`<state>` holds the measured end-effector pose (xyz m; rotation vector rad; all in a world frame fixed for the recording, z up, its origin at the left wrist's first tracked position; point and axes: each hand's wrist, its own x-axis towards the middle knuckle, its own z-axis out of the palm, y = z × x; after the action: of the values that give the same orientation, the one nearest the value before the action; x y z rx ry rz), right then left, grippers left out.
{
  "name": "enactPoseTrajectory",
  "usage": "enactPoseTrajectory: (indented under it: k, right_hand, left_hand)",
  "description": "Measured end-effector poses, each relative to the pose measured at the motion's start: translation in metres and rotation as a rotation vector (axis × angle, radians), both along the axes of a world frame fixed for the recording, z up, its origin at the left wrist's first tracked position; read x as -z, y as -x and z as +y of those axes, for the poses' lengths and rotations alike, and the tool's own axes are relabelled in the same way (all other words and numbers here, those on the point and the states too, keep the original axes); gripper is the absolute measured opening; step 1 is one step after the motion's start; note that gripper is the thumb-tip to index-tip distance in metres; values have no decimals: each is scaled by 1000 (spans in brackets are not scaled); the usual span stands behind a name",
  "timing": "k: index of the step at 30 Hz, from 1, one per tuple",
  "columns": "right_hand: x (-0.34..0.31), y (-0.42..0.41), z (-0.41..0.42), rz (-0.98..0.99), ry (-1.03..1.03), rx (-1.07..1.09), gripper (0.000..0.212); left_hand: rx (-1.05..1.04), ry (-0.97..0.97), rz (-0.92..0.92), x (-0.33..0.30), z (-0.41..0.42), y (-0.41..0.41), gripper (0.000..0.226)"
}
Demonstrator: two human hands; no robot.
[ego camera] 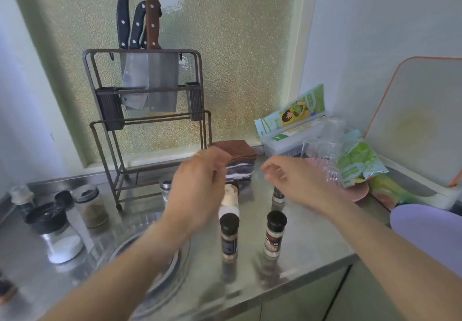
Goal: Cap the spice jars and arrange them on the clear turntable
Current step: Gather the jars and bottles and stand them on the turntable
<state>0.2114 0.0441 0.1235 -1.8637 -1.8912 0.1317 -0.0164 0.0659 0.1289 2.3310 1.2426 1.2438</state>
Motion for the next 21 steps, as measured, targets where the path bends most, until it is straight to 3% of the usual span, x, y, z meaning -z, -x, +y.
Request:
enactPoseTrajectory:
  k: [4,8,13,17,21]
  right_hand:
    - [19,13,83,-233,206,-200,37]
    - [63,18,159,-391,318,-356,44]
    - [102,18,195,-498,416,-429,30]
    - [95,19,191,-498,302,-355,14]
    - [43,-9,168,-399,45,-205,36]
  left_hand:
    - [-52,168,354,14,84,-8,25]
    - [-5,227,570,46,135,-24,22]
    - [37,377,646,69,160,-34,28]
    - [64,454,621,61,161,-40,34]
    - [90,480,479,33,158,-66,33]
